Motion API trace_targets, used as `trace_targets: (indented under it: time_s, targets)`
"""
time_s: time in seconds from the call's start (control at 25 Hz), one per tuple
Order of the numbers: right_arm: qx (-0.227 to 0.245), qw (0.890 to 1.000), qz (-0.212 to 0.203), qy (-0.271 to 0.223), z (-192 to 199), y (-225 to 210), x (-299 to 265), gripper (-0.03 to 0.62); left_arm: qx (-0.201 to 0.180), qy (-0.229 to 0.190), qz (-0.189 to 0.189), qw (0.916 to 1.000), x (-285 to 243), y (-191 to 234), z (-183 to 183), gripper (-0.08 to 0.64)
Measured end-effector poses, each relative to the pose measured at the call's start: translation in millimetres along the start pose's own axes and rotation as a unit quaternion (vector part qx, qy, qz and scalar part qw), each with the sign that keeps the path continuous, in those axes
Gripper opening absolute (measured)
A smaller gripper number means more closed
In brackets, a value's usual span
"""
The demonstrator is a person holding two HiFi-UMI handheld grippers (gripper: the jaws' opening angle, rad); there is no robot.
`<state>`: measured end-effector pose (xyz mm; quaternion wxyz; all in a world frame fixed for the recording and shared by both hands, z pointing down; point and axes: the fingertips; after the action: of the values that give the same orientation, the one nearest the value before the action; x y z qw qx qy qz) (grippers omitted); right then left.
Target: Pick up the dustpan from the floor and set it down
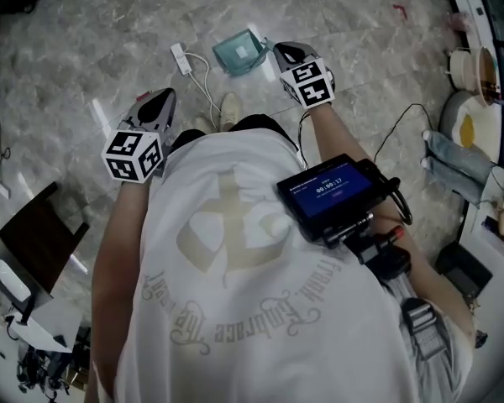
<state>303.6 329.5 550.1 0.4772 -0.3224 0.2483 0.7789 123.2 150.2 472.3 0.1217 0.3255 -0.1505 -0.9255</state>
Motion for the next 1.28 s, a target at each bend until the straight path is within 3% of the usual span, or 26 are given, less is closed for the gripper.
trace_targets:
  time_s: [0.2, 0.6, 1.28]
  targets:
    - [-0.032, 0.998, 0.003, -0.057, -33.1, 42.8, 56.6, 0.017, -0.025, -0.012, 0.026, 0.9993, 33.6, -10.0, 2.7, 0.012]
    - [-0.09, 0.986, -0.019, -0.139, -55.6, 68.1, 96.0, 0.016, -0.052, -0.001, 0.065, 0.9965, 11.7, -12.2, 1.9, 0.012]
    - [-0.115, 0.984, 0.013, -0.136, -40.3, 69.8, 109.3, 0.015, -0.059, 0.015, 0.106, 0.9925, -13.0, -20.6, 7.7, 0.012]
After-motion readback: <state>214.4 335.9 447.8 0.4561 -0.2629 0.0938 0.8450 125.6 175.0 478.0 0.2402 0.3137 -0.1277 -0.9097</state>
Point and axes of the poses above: the fingertips, and each gripper's own axes: x backward along the fingers, y to its left, z out of its underside, and after that the axes turned 1 degree about y, right-handed
